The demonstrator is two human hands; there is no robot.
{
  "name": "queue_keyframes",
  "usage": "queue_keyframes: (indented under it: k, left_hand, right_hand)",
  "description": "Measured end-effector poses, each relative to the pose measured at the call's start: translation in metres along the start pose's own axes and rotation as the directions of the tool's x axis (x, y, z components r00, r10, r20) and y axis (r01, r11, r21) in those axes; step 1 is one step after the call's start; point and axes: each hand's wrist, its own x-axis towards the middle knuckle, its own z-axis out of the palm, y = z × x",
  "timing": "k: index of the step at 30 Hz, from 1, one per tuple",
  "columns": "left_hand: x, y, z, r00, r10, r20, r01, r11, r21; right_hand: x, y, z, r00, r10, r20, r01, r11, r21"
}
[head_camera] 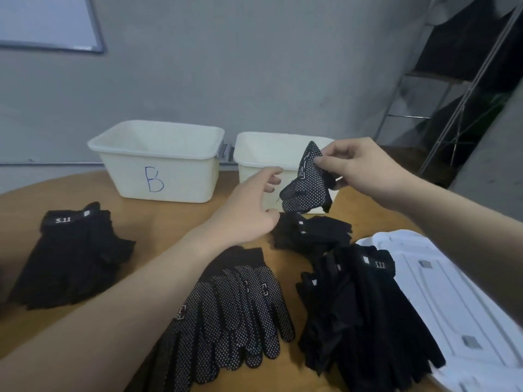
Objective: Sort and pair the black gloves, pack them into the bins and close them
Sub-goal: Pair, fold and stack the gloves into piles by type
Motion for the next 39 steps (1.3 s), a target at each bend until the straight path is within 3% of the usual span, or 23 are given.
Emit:
queue_keyframes:
  k: [3, 6, 10, 14, 17, 20, 22, 25, 30, 33, 37, 39]
  left_hand:
    - [-0.027, 0.024, -0.03, 0.982, 0.113, -0.15, -0.118, 0.993, -0.026]
    - [-0.062, 0.042, -0.057, 0.942, 0.276, -0.193, -0.253, 0.958, 0.136]
    - [-0.108, 0.053, -0.086, 0.92, 0.367, -0.135, -0.285, 0.866, 0.411]
    - [-0.155, 0.05, -0.115, 0.872, 0.439, -0.219, -0.291, 0.822, 0.489]
    - [-0.191, 0.05, -0.135, 0.91, 0.349, -0.224, -0.239, 0.883, 0.404]
    - [-0.215, 0.053, -0.146, 0.942, 0.105, -0.32, -0.059, 0.987, 0.151]
    - [-0.226, 0.057, -0.152, 0.938, -0.078, -0.338, 0.062, 0.996, -0.058]
    - [-0.241, 0.068, -0.162, 0.929, -0.224, -0.294, 0.155, 0.958, -0.241]
    - [-0.26, 0.075, -0.171, 0.94, -0.318, -0.121, 0.262, 0.904, -0.339]
    - [-0.271, 0.083, -0.178, 0.946, -0.321, -0.045, 0.294, 0.907, -0.302]
    - [-0.276, 0.084, -0.178, 0.924, -0.37, -0.093, 0.325, 0.891, -0.316]
    - [-0.275, 0.086, -0.175, 0.888, -0.41, -0.207, 0.32, 0.876, -0.36]
  right_hand:
    - [-0.01, -0.03, 0.013, 0.998, 0.06, -0.01, -0.059, 0.992, 0.108]
    - [-0.028, -0.06, 0.036, 0.991, 0.128, 0.03, -0.131, 0.967, 0.22]
    - [-0.059, -0.094, 0.074, 0.985, 0.152, 0.079, -0.169, 0.945, 0.281]
    - [-0.089, -0.112, 0.111, 0.961, 0.203, 0.185, -0.258, 0.901, 0.348]
    - [-0.113, -0.124, 0.133, 0.946, 0.196, 0.257, -0.29, 0.867, 0.406]
    - [-0.136, -0.132, 0.148, 0.962, 0.084, 0.261, -0.185, 0.901, 0.392]
    - [-0.154, -0.136, 0.153, 0.948, -0.061, 0.311, -0.054, 0.936, 0.348]
    - [-0.178, -0.143, 0.155, 0.882, -0.167, 0.44, 0.036, 0.956, 0.29]
    - [-0.191, -0.151, 0.152, 0.937, -0.161, 0.311, 0.048, 0.939, 0.34]
    - [-0.193, -0.158, 0.144, 0.944, -0.129, 0.303, 0.022, 0.943, 0.332]
    - [-0.194, -0.166, 0.137, 0.959, -0.104, 0.264, 0.009, 0.941, 0.339]
    - [-0.192, -0.168, 0.136, 0.967, -0.091, 0.237, 0.01, 0.947, 0.32]
